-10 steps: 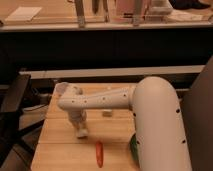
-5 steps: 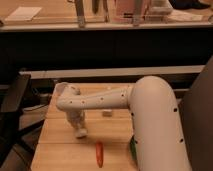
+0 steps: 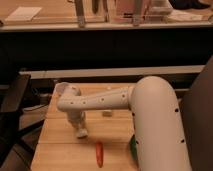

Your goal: Wipe the white sponge on the table

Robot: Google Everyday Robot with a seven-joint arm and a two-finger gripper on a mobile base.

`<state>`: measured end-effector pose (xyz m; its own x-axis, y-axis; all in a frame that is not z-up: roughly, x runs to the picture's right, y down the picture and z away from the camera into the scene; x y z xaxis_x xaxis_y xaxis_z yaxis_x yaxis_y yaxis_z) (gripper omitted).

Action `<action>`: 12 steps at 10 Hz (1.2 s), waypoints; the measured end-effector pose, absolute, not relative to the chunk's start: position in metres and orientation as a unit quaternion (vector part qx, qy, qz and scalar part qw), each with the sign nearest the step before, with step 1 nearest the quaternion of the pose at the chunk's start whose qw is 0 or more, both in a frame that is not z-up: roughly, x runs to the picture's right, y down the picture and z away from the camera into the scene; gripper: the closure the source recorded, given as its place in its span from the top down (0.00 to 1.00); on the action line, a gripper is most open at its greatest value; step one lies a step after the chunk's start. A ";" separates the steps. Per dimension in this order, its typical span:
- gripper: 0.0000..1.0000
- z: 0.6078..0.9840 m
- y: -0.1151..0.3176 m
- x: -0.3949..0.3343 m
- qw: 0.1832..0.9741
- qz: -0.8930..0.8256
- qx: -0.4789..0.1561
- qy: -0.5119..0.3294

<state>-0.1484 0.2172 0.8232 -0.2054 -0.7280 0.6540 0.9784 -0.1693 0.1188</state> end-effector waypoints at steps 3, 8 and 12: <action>0.05 0.824 0.218 -0.148 0.583 -0.733 -0.226 -0.269; 0.05 0.826 0.219 -0.145 0.583 -0.734 -0.220 -0.269; 0.05 0.826 0.220 -0.138 0.587 -0.733 -0.215 -0.267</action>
